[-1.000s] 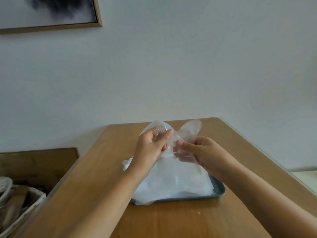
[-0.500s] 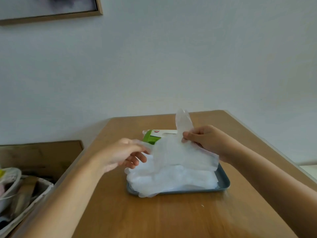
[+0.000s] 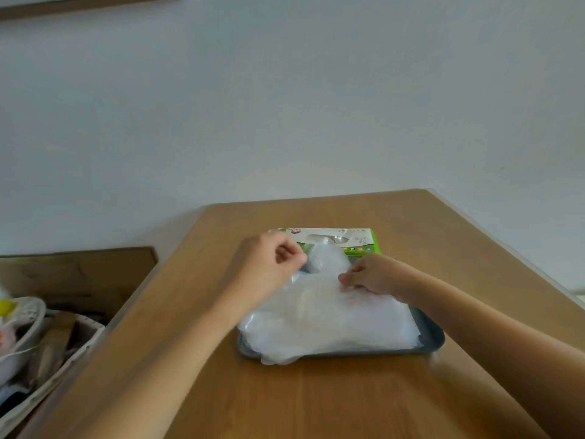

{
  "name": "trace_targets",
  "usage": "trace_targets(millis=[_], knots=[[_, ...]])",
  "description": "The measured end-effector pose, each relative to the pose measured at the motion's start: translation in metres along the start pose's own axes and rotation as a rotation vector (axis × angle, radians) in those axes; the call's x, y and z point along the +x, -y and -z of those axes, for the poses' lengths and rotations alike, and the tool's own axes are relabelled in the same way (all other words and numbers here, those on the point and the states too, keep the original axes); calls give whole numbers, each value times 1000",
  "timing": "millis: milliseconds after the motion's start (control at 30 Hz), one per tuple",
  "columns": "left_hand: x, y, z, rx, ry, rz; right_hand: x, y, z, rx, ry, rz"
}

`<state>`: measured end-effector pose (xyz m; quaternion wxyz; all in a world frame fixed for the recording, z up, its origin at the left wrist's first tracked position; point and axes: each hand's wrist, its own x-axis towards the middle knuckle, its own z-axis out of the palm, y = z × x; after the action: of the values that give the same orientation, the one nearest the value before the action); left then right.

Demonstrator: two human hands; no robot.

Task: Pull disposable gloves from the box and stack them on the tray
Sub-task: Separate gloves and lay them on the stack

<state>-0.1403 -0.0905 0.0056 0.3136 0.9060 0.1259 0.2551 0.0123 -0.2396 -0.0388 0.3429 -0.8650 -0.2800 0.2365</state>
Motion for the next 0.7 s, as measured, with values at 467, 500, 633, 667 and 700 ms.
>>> trace_targets(millis=[467,500,633,667,700], knots=[[-21,-5,-70,438,492,-437,6,6,7,-476,-151,221],[-21,-4,-71,440,488,-439,3,5,7,-547,-271,248],[-21,-3,-74,429,468,-431,-24,-5,1,-557,-447,478],[-21,-2,-74,422,462,-426,-33,-9,-4,-545,-400,508],[-22,-3,-74,418,460,-410,-42,-15,-9,-550,-335,517]])
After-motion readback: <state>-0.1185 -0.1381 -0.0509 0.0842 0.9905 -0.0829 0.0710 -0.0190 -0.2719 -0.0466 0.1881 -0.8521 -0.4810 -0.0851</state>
